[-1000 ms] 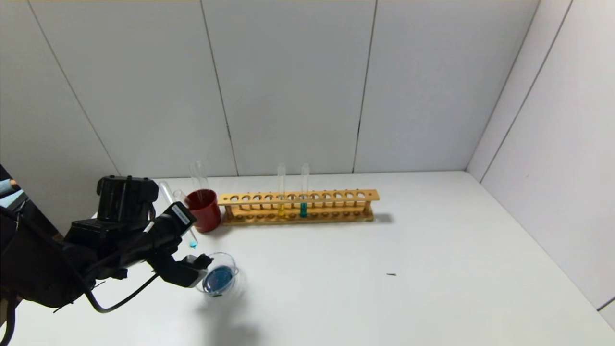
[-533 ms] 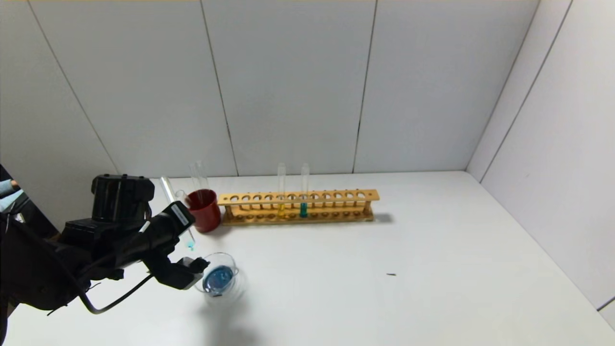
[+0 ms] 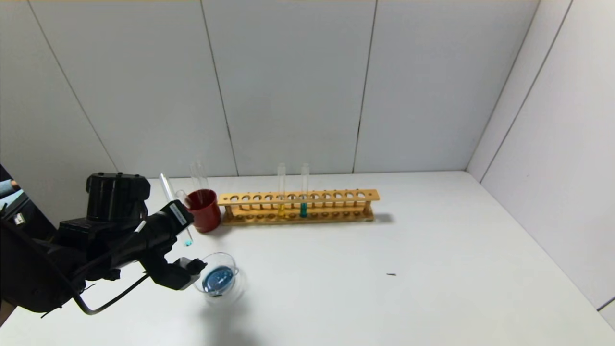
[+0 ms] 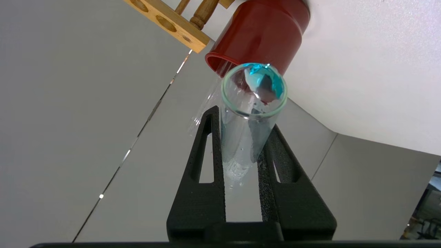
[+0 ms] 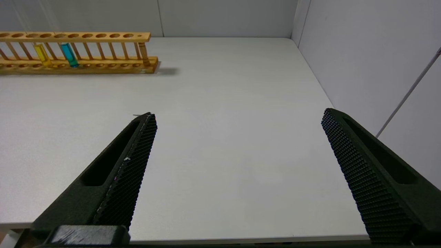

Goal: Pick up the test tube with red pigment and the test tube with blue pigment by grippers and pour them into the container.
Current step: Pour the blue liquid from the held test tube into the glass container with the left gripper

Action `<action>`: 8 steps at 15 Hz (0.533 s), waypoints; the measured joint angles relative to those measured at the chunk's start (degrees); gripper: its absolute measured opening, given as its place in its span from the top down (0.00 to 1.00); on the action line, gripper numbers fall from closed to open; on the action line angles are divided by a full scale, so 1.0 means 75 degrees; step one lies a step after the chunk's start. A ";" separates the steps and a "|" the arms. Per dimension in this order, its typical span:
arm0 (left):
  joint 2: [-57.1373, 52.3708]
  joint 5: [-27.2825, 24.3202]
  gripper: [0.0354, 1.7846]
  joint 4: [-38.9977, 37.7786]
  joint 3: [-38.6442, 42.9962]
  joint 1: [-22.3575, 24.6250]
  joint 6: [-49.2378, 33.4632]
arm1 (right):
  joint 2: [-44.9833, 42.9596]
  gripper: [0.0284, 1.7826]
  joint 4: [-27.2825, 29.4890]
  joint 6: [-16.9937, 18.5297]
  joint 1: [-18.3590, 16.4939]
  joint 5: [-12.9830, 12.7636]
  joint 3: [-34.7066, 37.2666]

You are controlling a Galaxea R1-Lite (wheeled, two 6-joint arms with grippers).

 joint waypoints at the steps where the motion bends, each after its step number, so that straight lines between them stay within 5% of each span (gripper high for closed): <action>1: -0.0011 0.0003 0.84 -0.0007 0.0003 0.0002 0.0070 | 0.0000 0.02 0.0000 0.0003 0.0000 0.0000 0.0000; 8: -0.0283 -0.0023 0.84 -0.0018 0.0020 0.0005 -0.0283 | 0.0000 0.02 0.0000 0.0000 0.0000 0.0000 0.0000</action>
